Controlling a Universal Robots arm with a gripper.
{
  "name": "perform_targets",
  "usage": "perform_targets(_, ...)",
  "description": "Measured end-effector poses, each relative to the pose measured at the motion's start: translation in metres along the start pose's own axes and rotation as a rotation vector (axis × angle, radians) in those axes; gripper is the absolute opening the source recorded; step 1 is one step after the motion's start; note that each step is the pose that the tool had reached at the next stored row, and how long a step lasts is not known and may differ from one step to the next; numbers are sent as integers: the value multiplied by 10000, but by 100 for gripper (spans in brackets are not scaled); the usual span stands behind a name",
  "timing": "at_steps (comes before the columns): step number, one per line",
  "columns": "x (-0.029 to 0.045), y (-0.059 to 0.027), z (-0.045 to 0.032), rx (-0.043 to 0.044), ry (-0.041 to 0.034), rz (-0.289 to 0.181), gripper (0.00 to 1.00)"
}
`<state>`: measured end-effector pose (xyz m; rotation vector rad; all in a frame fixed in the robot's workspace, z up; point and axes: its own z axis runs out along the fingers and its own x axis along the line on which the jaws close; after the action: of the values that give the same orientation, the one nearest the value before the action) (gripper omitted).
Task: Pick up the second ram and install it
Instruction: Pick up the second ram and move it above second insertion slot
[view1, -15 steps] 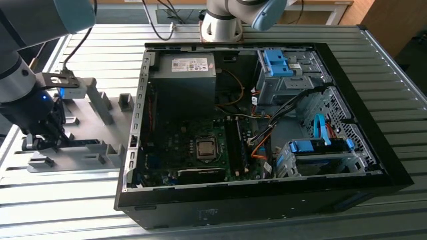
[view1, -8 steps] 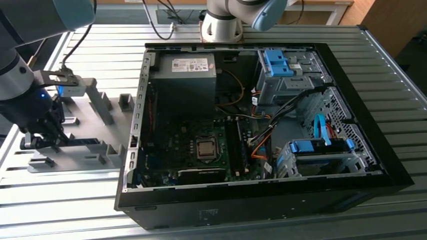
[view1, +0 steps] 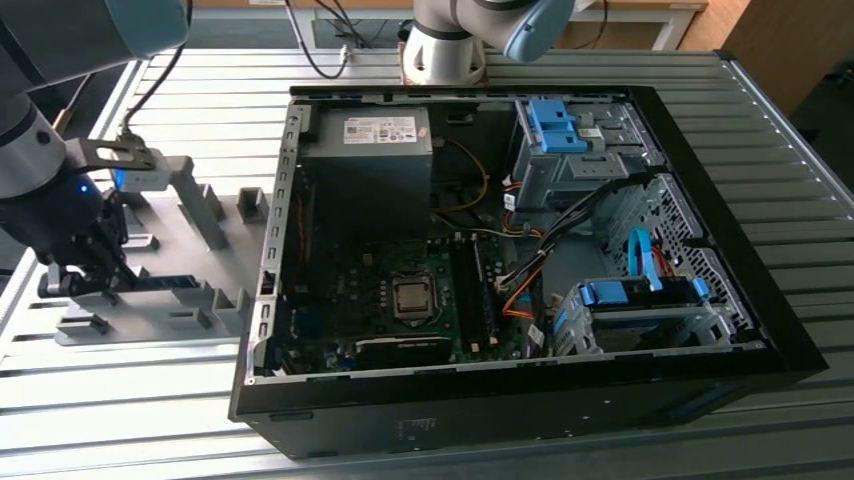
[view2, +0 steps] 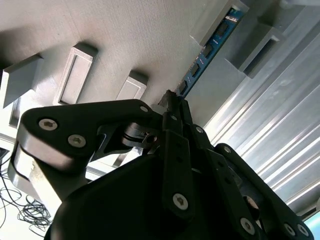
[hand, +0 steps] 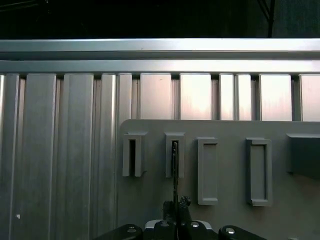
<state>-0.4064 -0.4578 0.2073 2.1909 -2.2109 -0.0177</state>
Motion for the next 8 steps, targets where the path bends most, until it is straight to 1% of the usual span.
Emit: perform_targets(8, 0, 0, -19, 0, 1, -1, 14)
